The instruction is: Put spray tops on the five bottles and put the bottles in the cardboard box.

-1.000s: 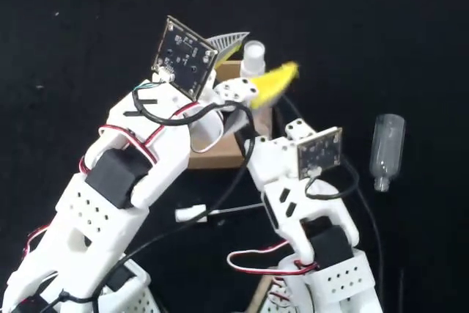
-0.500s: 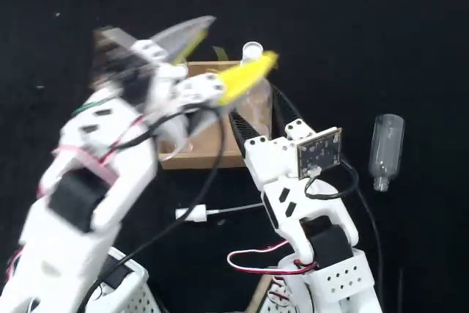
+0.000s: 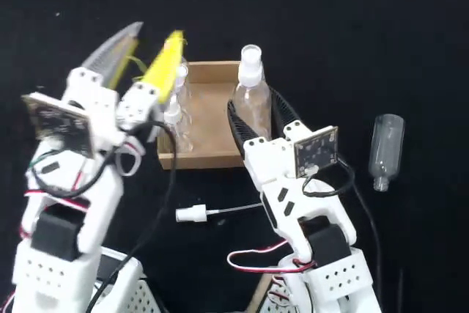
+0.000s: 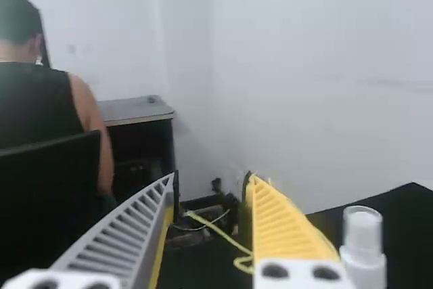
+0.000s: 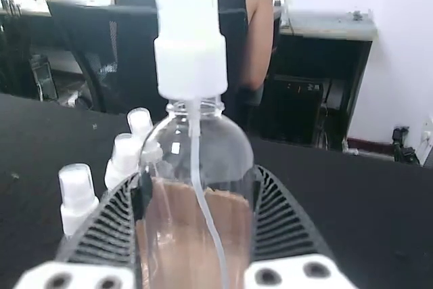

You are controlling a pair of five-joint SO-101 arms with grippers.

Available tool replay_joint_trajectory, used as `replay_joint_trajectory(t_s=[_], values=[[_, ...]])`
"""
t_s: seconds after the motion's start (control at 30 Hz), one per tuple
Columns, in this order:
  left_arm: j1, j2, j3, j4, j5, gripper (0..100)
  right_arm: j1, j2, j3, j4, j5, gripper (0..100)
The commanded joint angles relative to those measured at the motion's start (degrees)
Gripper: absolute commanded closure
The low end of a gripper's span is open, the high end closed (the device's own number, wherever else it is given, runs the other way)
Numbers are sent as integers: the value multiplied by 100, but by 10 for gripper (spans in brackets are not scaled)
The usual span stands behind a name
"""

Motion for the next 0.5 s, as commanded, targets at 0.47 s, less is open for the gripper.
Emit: replay_joint_trajectory(t_s=[0.47], values=[[-3125, -114, 2290, 369, 440, 899, 1503, -57, -356, 26, 0, 988]])
